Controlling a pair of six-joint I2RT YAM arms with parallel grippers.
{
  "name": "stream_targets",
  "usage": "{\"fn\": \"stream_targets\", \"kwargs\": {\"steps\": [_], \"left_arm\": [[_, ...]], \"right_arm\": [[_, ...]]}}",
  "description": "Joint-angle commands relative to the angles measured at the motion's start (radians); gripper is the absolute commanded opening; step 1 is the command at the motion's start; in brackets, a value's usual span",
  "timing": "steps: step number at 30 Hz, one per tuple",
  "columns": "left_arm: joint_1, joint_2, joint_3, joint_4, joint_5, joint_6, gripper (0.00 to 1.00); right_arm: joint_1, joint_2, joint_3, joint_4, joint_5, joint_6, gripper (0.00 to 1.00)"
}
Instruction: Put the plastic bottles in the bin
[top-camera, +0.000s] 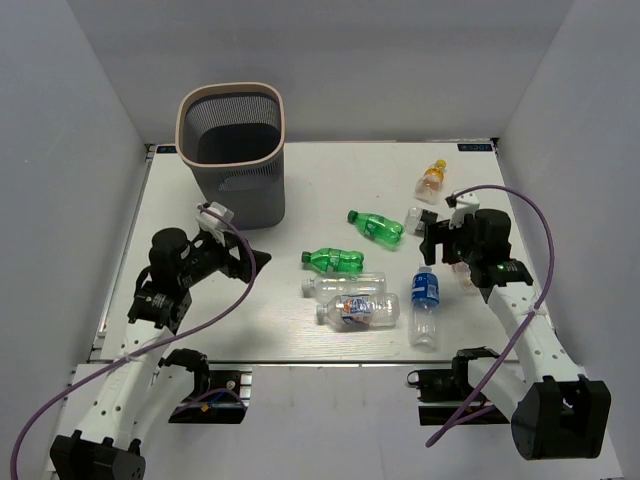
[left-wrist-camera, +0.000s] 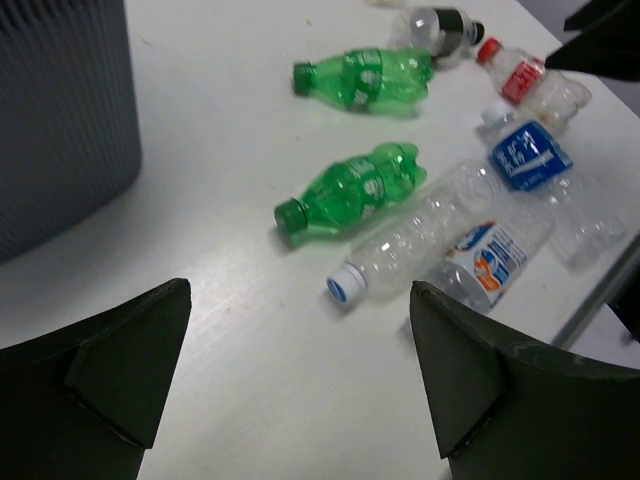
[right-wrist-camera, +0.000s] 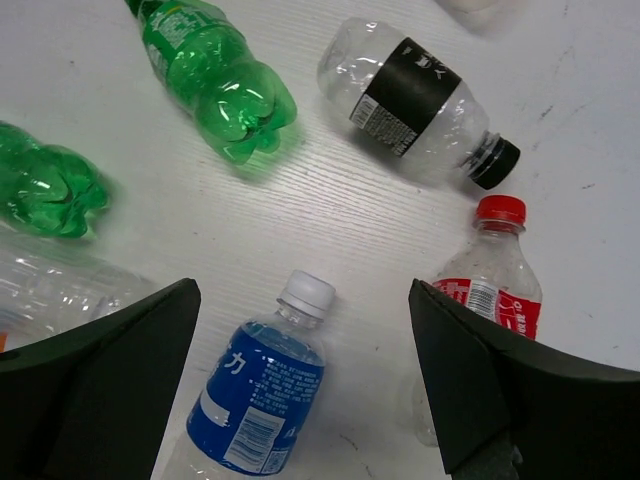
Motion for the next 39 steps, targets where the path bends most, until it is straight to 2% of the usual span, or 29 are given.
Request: {"fn": "stream_targets", "kwargs": {"steps": [1, 3, 4, 6, 7, 8, 9, 10, 11, 12, 13, 14, 15, 17, 19, 20, 24, 27, 32, 39], "left_arm": [[0.001, 0.004, -0.008, -0.061, 0.109, 0.011, 1.00], [0.001, 0.040, -0.008, -0.061, 0.121, 0.011, 0.99], [0.001, 0.057, -0.008, -0.061, 0.132, 0.020, 0.95], [-0.009, 0.122, 0.008, -0.050, 0.149, 0.031, 0.89], [-0.022, 0.145, 0.026, -0.050, 0.164, 0.046, 0.79], [-0.031, 0.166, 0.035, -0.037, 0.164, 0.046, 0.72], [-0.041, 0.188, 0.048, -0.036, 0.164, 0.061, 0.61], [-0.062, 0.235, 0.080, -0.036, 0.164, 0.077, 0.57], [-0.074, 0.263, 0.100, -0.036, 0.164, 0.095, 0.51], [-0.090, 0.295, 0.124, -0.055, 0.143, 0.112, 0.48], [-0.105, 0.327, 0.176, -0.066, 0.132, 0.144, 0.47], [-0.140, 0.393, 0.204, -0.076, 0.117, 0.163, 0.47], [-0.162, 0.427, 0.230, -0.085, 0.080, 0.181, 0.48], [-0.223, 0.494, 0.316, -0.113, 0.035, 0.238, 0.60], [-0.265, 0.605, 0.405, -0.127, -0.020, 0.291, 0.66], [-0.306, 0.643, 0.434, -0.127, -0.035, 0.311, 0.69], [-0.412, 0.814, 0.584, -0.181, -0.150, 0.434, 0.72], [-0.469, 0.886, 0.603, -0.184, -0.238, 0.534, 0.73], [-0.512, 0.933, 0.585, -0.109, -0.330, 0.624, 0.73], [-0.532, 1.041, 0.606, -0.087, -0.342, 0.660, 0.72]], "right_arm": [[0.000, -0.003, 0.006, -0.009, -0.089, -0.021, 0.90], [-0.001, -0.008, -0.002, -0.011, -0.101, -0.062, 0.90], [-0.003, -0.009, 0.000, -0.038, -0.155, -0.146, 0.90], [0.000, -0.022, -0.007, -0.085, -0.180, -0.193, 0.90], [-0.001, -0.025, -0.005, -0.109, -0.265, -0.251, 0.90], [0.000, -0.029, 0.003, -0.127, -0.290, -0.317, 0.84], [0.002, -0.020, 0.009, -0.167, -0.322, -0.329, 0.44], [0.000, -0.020, 0.015, -0.178, -0.362, -0.329, 0.22], [-0.001, -0.020, 0.026, -0.195, -0.385, -0.329, 0.07], [0.000, -0.017, 0.032, -0.205, -0.388, -0.364, 0.02], [0.000, -0.023, 0.033, -0.212, -0.393, -0.369, 0.11], [-0.001, -0.025, 0.038, -0.219, -0.407, -0.388, 0.30], [0.002, -0.026, 0.042, -0.230, -0.408, -0.400, 0.67], [0.002, -0.020, 0.050, -0.274, -0.428, -0.435, 0.80], [0.000, -0.017, 0.052, -0.307, -0.430, -0.458, 0.90], [0.002, -0.019, 0.052, -0.311, -0.428, -0.464, 0.90], [-0.003, -0.031, 0.046, -0.290, -0.361, -0.420, 0.90], [-0.001, -0.045, 0.044, -0.258, -0.292, -0.385, 0.90], [-0.004, -0.057, 0.027, -0.238, -0.278, -0.343, 0.90], [-0.009, -0.083, -0.014, -0.222, -0.293, -0.333, 0.90]]}}
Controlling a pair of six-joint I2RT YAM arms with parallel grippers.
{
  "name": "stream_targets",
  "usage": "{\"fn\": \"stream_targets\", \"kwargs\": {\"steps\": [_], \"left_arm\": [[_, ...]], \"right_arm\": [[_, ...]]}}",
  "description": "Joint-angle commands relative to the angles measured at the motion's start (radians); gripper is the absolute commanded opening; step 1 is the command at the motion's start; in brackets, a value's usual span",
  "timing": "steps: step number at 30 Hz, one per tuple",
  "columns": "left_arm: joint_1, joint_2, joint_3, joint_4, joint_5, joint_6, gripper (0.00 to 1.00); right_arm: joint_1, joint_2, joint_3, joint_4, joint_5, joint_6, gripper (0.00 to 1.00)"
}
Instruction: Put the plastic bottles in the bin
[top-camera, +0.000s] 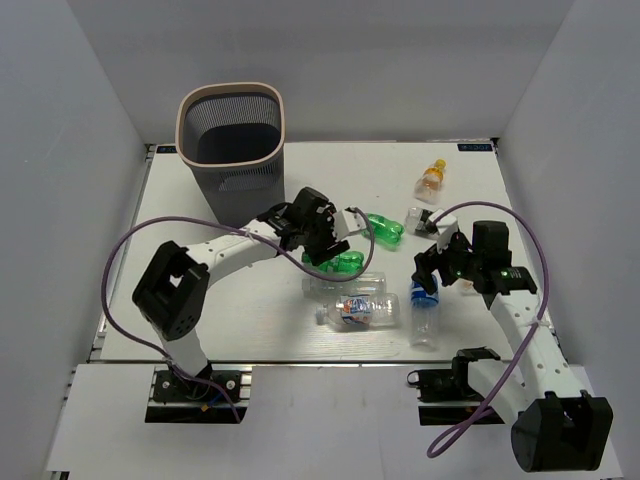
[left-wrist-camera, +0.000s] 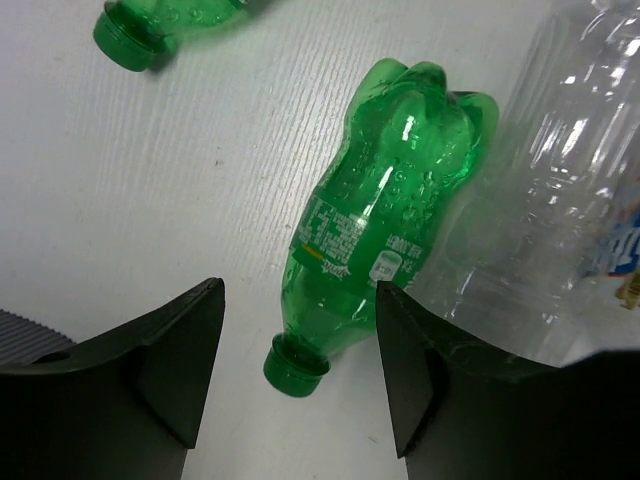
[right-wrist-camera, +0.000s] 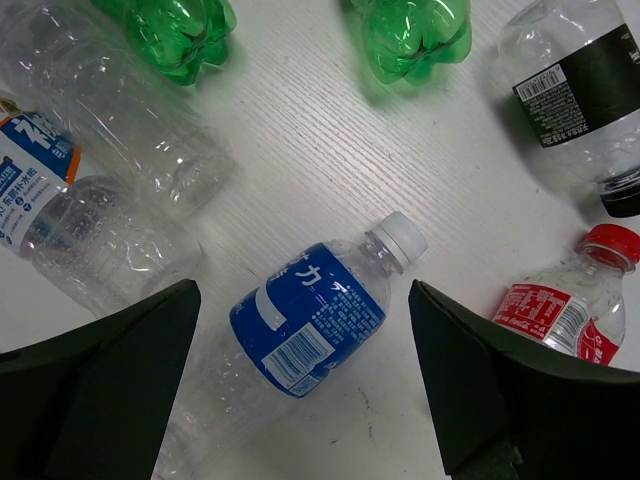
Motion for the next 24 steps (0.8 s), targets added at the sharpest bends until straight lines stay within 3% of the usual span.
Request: {"fn": "stream_targets", "kwargs": {"steps": [1, 18, 24], "left_arm": [[-0.017, 0.032, 0.044, 0.025, -0.013, 0.041, 0.72], [-0.026, 0.195, 0.025, 0.066, 0.056, 0.002, 0.74], [-0.026, 0.204, 0.025, 0.076, 0.065, -0.017, 0.82]], "right_arm": [[-0.006, -0.023, -0.016, 0.032, -0.006, 0.017, 0.90], [-0.007, -0.024, -0.030, 0.052, -0.074, -0.008, 0.90], [-0.006, -0.027, -0.018, 0.029, -0.148, -0.038, 0.90]]}}
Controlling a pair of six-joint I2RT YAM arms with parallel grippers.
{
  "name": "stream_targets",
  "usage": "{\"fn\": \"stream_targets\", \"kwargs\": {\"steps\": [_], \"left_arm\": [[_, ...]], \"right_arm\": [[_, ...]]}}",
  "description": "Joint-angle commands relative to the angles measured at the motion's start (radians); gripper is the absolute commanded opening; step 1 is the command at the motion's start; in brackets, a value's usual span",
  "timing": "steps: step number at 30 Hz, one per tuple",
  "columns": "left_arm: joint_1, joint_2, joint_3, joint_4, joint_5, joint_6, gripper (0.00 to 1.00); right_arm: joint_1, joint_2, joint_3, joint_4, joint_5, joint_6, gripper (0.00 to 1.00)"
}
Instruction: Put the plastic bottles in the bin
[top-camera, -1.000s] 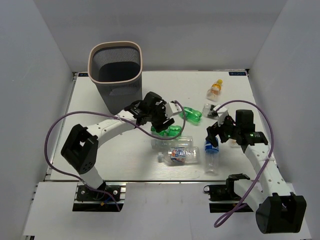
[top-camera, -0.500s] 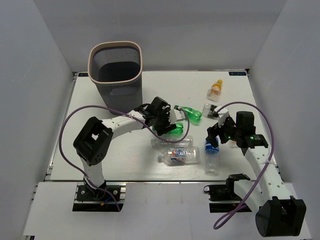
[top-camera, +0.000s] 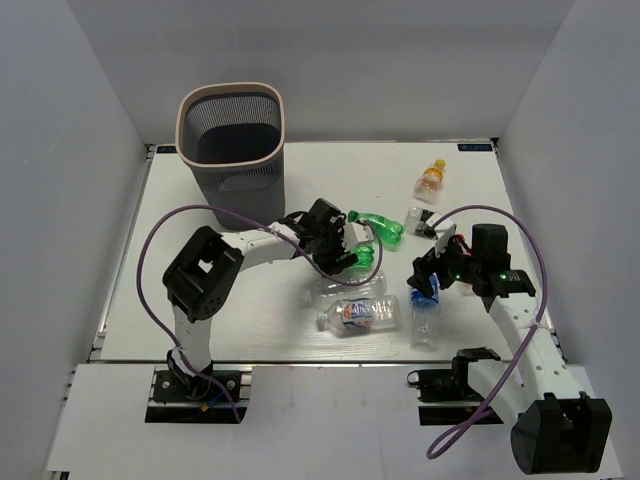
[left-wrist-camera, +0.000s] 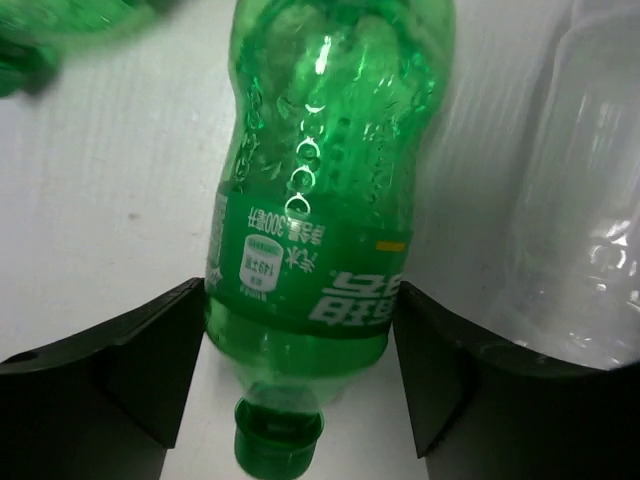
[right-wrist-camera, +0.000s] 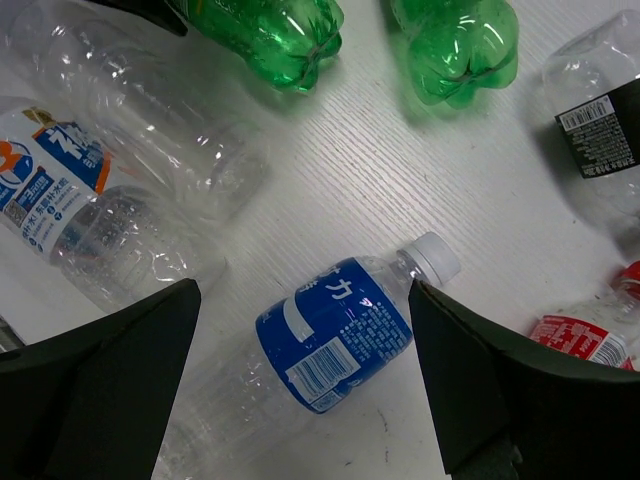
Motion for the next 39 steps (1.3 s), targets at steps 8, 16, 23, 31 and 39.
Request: {"fn": "stream_targets", "kwargs": {"steps": [8, 16, 23, 31, 39], "left_arm": [[-0.006, -0.001, -0.012, -0.012, 0.029, -0.043, 0.63], [0.008, -0.097, 0.082, 0.005, -0.083, -0.161, 0.30], [0.017, -0.229, 0.301, -0.047, -0.228, -0.261, 0.29], [0.026, -0.300, 0.571, -0.096, -0.423, -0.353, 0.29], [0.121, -0.410, 0.504, 0.161, -0.938, -0.367, 0.27]], "right_arm": [[-0.006, 0.006, 0.032, 0.028, -0.068, -0.024, 0.90], [-0.002, 0.088, 0.074, 0.188, -0.135, -0.052, 0.65], [0.001, 0.343, 0.207, 0.303, -0.150, -0.216, 0.90], [0.016, 0.622, 0.397, 0.326, -0.157, -0.247, 0.90], [0.036, 0.766, 0.497, 0.288, -0.112, -0.211, 0.90]]}}
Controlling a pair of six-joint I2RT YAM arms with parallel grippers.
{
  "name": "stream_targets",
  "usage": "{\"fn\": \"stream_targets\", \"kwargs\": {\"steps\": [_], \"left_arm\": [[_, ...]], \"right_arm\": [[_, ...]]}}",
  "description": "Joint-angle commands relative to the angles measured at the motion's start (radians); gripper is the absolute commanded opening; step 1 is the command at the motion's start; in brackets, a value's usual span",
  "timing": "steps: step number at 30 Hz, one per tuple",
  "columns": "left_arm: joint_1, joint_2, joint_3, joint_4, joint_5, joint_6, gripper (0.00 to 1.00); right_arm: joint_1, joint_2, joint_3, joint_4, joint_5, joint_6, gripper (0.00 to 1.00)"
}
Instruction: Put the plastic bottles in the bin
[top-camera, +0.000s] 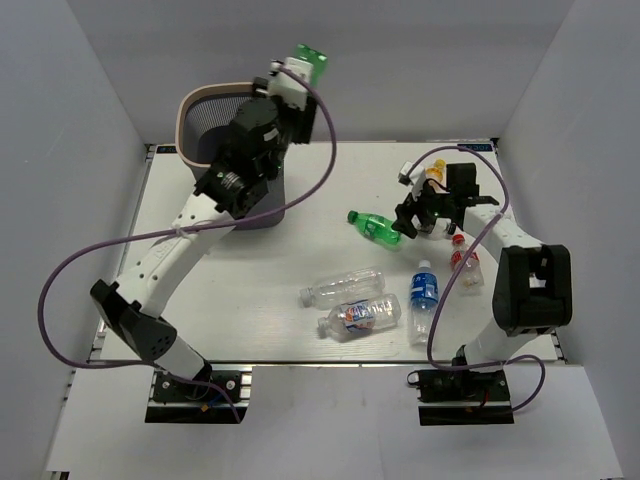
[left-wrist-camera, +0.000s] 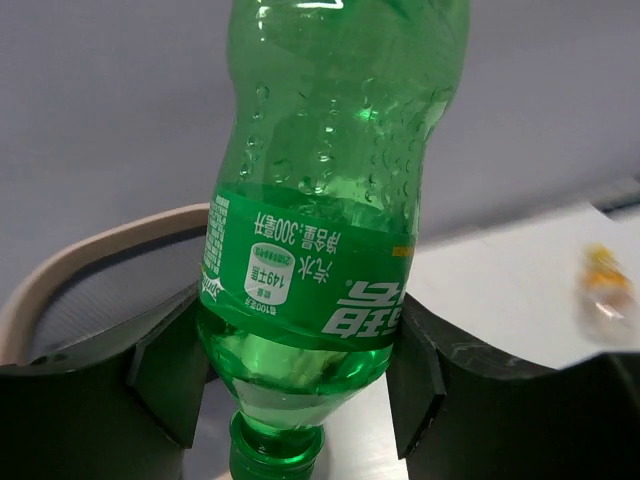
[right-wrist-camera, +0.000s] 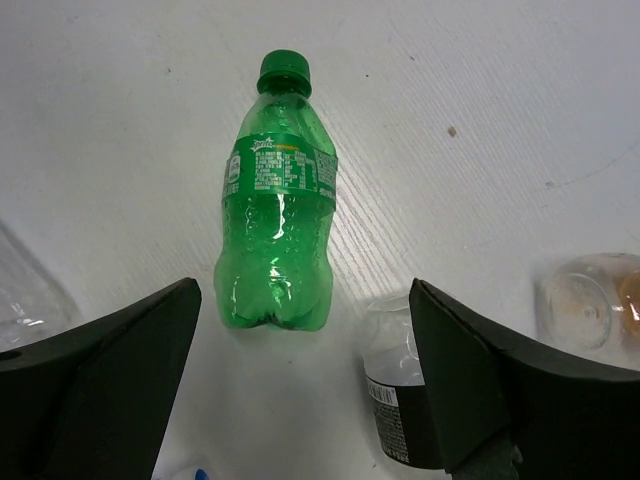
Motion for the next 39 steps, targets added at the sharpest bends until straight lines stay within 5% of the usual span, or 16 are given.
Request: {"fn": "stream_targets", "kwargs": {"steps": [1, 5, 14, 18, 21, 24, 30, 33, 34, 35, 39], "left_arm": [[0.076, -0.077, -0.085, 0.165, -0.313, -0.027, 0.27], [0.165, -0.077, -0.085, 0.117, -0.387, -0.084, 0.36], [0.371, -0.014, -0.156, -0.029, -0.321, -0.293, 0.91], [0.385, -0.014, -0.144, -0.057, -0.235, -0.287, 0.99], [0.363, -0.058, -0.133, -0.048, -0.107, -0.183, 0.99], [0.354, -0.133, -0.142, -0.048, 0.355, -0.062, 0.99], [0.307, -0.163, -0.233, -0.170, 0.890, -0.083, 0.99], [0.253, -0.184, -0.375, -0.207, 0.977, -0.083, 0.99], [0.241, -0.184, -0.448, -0.207, 0.989, -0.083, 0.99], [0.227, -0.196, -0.476, -0.216, 0.989, -0.083, 0.99], [0.152, -0.207, -0.584, -0.235, 0.975, -0.060, 0.99]], "right_arm": [[0.013, 0.025, 0.045, 0.011, 0.016, 0.020, 0.90], [0.027, 0.031, 0.042, 0.048, 0.037, 0.031, 0.90], [0.081, 0.154, 0.135, 0.028, 0.114, -0.001, 0.90], [0.105, 0.220, 0.175, -0.015, 0.142, -0.026, 0.90], [0.127, 0.272, 0.200, -0.045, 0.163, -0.043, 0.90], [0.136, 0.301, 0.214, -0.076, 0.177, -0.052, 0.90], [0.150, 0.327, 0.221, -0.133, 0.174, -0.093, 0.88], [0.151, 0.347, 0.251, -0.188, 0.153, -0.119, 0.65], [0.150, 0.369, 0.311, -0.209, 0.140, -0.122, 0.42], [0.150, 0.372, 0.332, -0.284, 0.117, -0.112, 0.31], [0.136, 0.357, 0.497, -0.409, 0.053, -0.063, 0.06]]}}
